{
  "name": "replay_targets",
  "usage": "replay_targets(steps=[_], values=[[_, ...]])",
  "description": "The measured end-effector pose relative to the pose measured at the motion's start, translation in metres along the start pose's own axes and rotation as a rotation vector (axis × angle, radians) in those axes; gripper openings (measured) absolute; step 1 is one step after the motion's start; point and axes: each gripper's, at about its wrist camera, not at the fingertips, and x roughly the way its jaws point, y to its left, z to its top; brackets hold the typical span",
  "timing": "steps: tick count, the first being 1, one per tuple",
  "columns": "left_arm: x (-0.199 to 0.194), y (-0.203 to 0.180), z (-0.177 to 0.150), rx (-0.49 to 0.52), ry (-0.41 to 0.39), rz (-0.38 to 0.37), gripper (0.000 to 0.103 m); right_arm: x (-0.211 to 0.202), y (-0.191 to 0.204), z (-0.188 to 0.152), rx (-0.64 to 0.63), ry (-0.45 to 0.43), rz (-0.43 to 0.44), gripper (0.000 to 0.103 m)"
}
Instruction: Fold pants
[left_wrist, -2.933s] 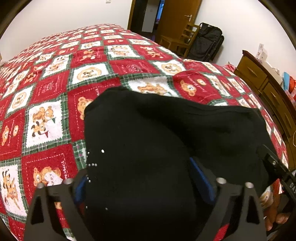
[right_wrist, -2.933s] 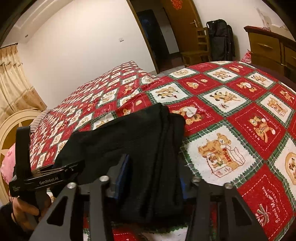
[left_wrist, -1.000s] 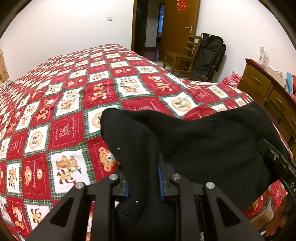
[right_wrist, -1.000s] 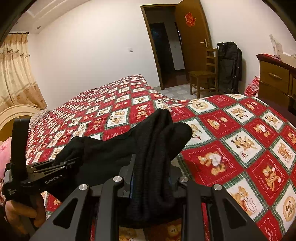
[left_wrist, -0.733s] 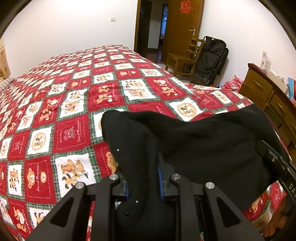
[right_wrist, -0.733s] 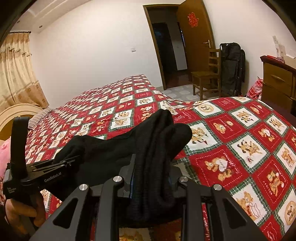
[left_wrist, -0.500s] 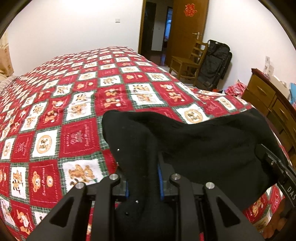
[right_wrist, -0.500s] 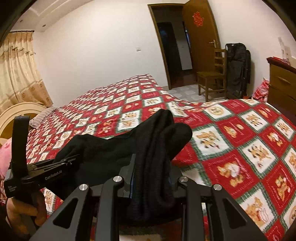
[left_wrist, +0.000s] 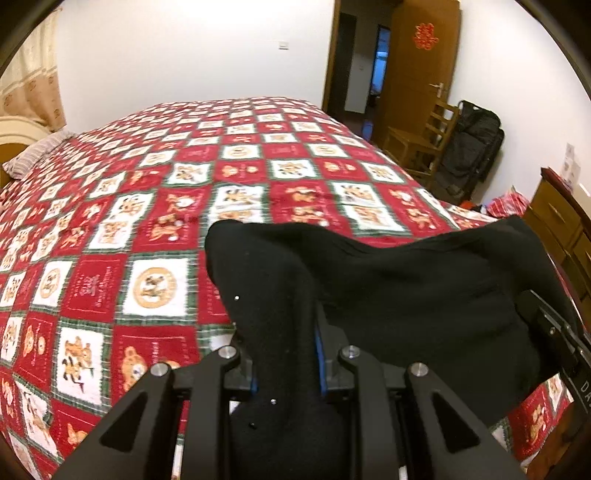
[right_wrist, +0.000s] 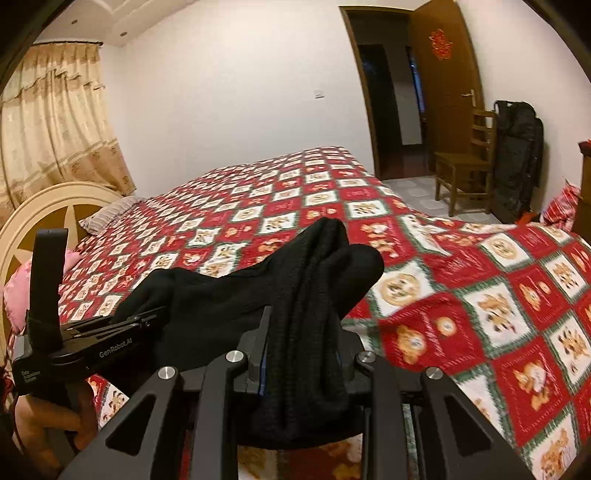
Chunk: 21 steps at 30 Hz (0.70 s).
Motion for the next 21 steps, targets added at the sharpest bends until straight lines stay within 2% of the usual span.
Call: replay_targets(steps=[21], values=[[-0.012, 0.097, 0.014, -0.151, -0.054, 0.178, 0.023, 0.063, 0.086, 0.022, -0.131, 0.009, 0.182, 0.026]])
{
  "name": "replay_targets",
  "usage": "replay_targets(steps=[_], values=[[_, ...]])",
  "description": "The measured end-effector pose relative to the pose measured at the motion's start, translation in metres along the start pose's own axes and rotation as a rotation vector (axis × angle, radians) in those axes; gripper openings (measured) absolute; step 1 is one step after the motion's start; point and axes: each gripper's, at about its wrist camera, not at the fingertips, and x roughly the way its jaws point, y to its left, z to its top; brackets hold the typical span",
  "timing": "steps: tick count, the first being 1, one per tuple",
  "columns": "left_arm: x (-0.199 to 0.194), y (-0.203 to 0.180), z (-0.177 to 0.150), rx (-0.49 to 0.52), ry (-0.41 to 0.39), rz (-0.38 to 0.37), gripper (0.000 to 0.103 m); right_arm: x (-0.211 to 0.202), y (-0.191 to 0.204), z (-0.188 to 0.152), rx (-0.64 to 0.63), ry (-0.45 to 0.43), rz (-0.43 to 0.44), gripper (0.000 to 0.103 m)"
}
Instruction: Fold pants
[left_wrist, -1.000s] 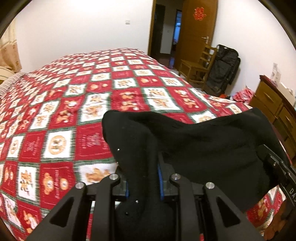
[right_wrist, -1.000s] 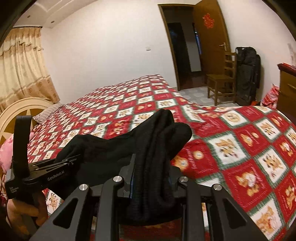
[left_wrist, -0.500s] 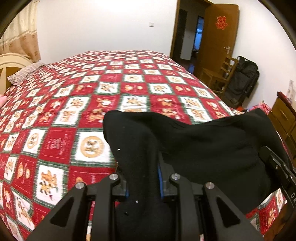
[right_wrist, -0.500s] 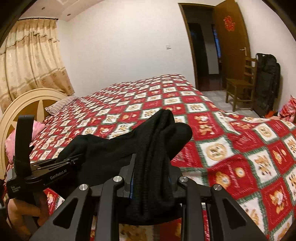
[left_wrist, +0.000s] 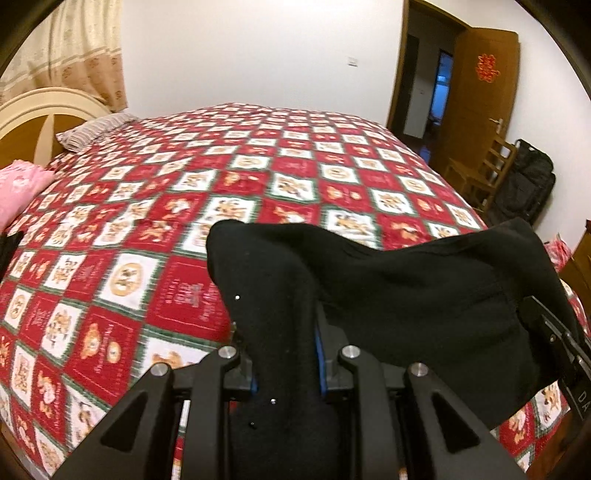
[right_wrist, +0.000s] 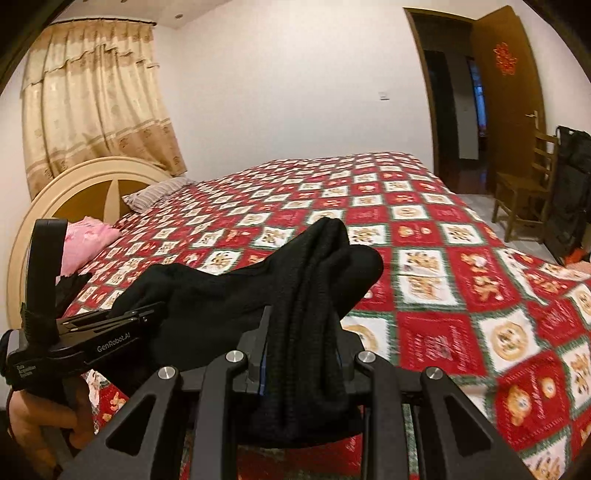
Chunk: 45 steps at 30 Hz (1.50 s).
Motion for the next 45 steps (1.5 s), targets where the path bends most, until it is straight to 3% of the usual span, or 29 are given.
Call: replay_targets(steps=[11, 19, 24, 27, 30, 32, 35, 38, 45], values=[[0.013, 0.023, 0.005, -0.033, -0.027, 0.099, 0.023, 0.053, 0.014, 0.003, -0.066, 0.036, 0.031, 0.026], [0.036, 0.025, -0.005, -0.022, 0.024, 0.116, 0.023, 0.080, 0.006, -0.006, -0.082, 0.112, 0.009, 0.026], [0.045, 0.025, -0.011, -0.017, 0.062, 0.122, 0.028, 0.094, 0.000, -0.016, -0.083, 0.176, -0.025, 0.026], [0.051, 0.024, -0.016, -0.011, 0.083, 0.136, 0.036, 0.104, -0.010, -0.021, -0.046, 0.211, -0.026, 0.027], [0.055, 0.028, -0.020, -0.028, 0.102, 0.148, 0.053, 0.104, -0.014, -0.024, -0.028, 0.220, -0.016, 0.027], [0.055, 0.036, -0.022, -0.054, 0.107, 0.157, 0.074, 0.106, -0.016, -0.027, -0.030, 0.226, -0.018, 0.028], [0.054, 0.053, -0.027, -0.104, 0.123, 0.161, 0.094, 0.106, -0.020, -0.029, -0.011, 0.233, -0.008, 0.030], [0.047, 0.077, -0.036, -0.173, 0.153, 0.118, 0.102, 0.107, -0.021, -0.030, -0.005, 0.241, -0.006, 0.031], [0.033, 0.112, -0.047, -0.296, 0.196, 0.067, 0.103, 0.108, -0.020, -0.031, -0.009, 0.240, -0.025, 0.035]])
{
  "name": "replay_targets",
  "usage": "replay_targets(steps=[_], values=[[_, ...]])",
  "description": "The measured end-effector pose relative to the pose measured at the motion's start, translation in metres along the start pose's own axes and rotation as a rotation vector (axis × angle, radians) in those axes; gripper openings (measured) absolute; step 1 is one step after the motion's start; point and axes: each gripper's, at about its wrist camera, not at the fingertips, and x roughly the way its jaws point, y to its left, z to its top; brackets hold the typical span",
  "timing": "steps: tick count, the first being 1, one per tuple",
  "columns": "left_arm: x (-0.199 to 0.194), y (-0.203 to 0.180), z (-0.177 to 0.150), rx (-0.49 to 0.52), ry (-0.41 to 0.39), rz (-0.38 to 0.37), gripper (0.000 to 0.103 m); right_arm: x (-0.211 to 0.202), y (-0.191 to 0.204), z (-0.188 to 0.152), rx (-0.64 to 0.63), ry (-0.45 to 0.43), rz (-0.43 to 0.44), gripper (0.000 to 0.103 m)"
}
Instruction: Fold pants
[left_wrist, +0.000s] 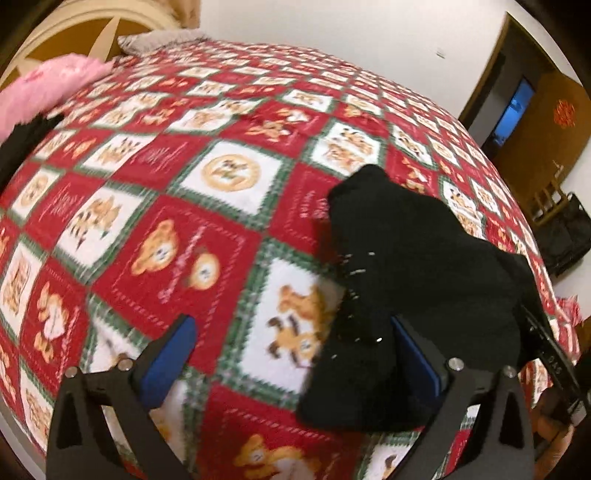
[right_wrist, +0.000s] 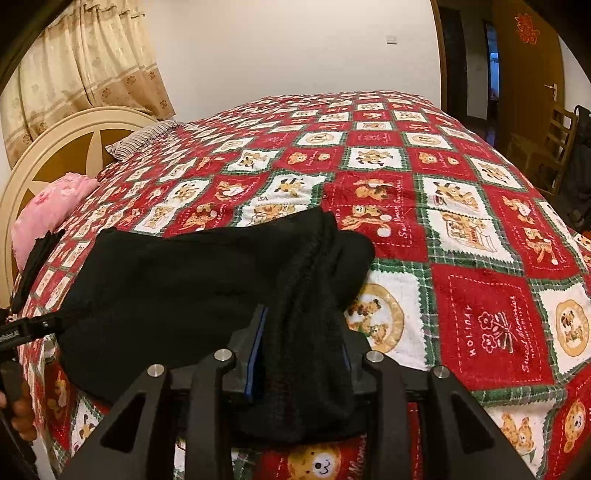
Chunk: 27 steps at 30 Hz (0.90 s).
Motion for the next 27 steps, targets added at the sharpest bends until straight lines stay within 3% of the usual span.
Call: replay_targets(steps=[2, 6, 8, 12, 13, 15, 16, 20, 23, 27], values=[[-0.005, -0.003, 0.001, 0.008, -0.010, 0.015, 0.103, -0.001, -0.002, 0.000, 0.009, -0.002, 0.005, 0.041], [-0.015, -0.028, 0.003, 0.120, -0.066, 0.126, 0.103, -0.007, -0.012, 0.000, 0.051, -0.012, 0.033, 0.046], [-0.019, -0.034, 0.006, 0.153, -0.082, 0.133, 0.103, -0.016, -0.013, 0.000, 0.056, -0.034, 0.025, 0.046], [-0.033, -0.054, 0.013, 0.213, -0.149, 0.117, 0.103, -0.050, -0.007, 0.004, 0.030, -0.165, -0.053, 0.046], [-0.037, -0.061, 0.014, 0.231, -0.172, 0.110, 0.103, -0.056, -0.004, 0.007, 0.012, -0.186, -0.064, 0.046], [-0.043, -0.074, 0.019, 0.261, -0.212, 0.097, 0.103, -0.064, 0.007, 0.013, -0.046, -0.203, -0.070, 0.025], [-0.044, -0.080, 0.021, 0.274, -0.221, 0.089, 0.103, -0.064, 0.010, 0.015, -0.062, -0.196, -0.064, 0.018], [-0.036, -0.101, 0.021, 0.307, -0.219, 0.067, 0.103, -0.052, 0.020, 0.009, -0.073, -0.131, 0.005, 0.018], [-0.021, -0.105, 0.015, 0.290, -0.176, 0.031, 0.103, -0.033, 0.022, -0.001, -0.077, -0.066, 0.008, 0.018], [0.005, -0.099, 0.010, 0.248, -0.098, 0.084, 0.103, -0.019, 0.019, -0.006, -0.074, -0.031, -0.008, 0.018]])
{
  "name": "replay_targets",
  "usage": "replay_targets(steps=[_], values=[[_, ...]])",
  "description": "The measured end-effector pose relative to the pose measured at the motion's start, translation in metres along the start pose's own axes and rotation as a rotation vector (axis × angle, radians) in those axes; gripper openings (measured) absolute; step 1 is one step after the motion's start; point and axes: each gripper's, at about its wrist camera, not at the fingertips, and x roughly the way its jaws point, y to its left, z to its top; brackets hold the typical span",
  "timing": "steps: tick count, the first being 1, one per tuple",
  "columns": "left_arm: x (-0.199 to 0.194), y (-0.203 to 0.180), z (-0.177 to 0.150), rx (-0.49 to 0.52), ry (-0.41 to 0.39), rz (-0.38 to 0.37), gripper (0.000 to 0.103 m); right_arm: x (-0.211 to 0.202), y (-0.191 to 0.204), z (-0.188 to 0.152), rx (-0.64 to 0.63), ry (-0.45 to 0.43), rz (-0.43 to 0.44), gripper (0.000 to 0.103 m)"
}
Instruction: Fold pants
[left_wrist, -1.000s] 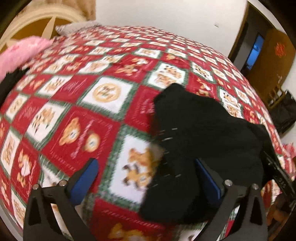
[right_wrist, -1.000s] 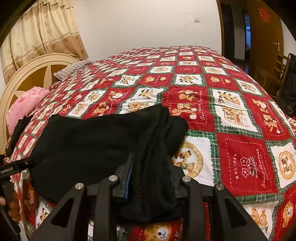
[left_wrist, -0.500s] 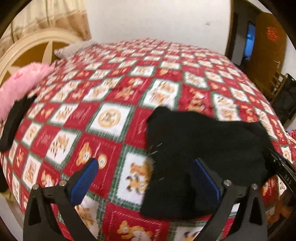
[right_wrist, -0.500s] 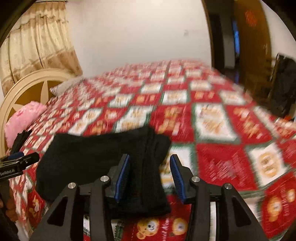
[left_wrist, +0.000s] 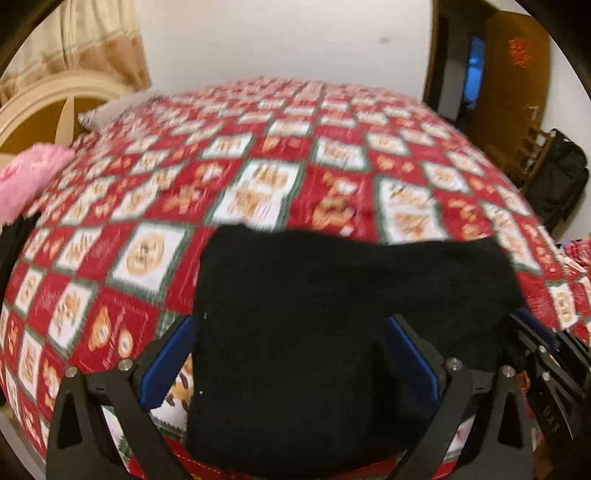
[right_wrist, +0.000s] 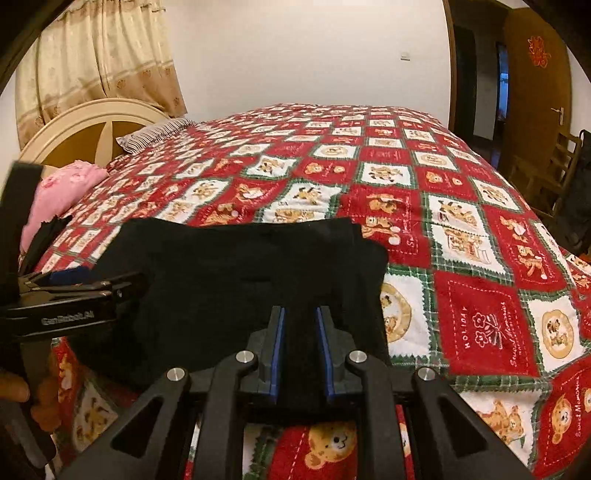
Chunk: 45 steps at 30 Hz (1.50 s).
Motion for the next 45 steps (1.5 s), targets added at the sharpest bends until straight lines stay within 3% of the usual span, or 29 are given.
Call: replay_targets(steps=[3, 6, 17, 41, 45], values=[[0.022, 0.009, -0.004, -0.030, 0.068, 0.036, 0.103, 0.007, 0.000, 0.000, -0.001, 0.014, -0.006, 0.018], [0.037, 0.023, -0.006, -0.119, 0.110, -0.061, 0.103, 0.011, 0.001, 0.001, -0.002, 0.019, -0.010, 0.017], [0.042, 0.028, -0.007, -0.122, 0.091, -0.111, 0.103, 0.018, 0.004, 0.005, -0.028, 0.026, -0.021, 0.018], [-0.005, 0.061, -0.052, -0.188, 0.154, -0.098, 0.103, -0.014, 0.018, -0.023, -0.105, -0.011, -0.054, 0.019], [-0.019, 0.082, -0.060, -0.217, 0.141, -0.045, 0.103, -0.019, 0.018, -0.025, -0.074, -0.005, -0.048, 0.019]])
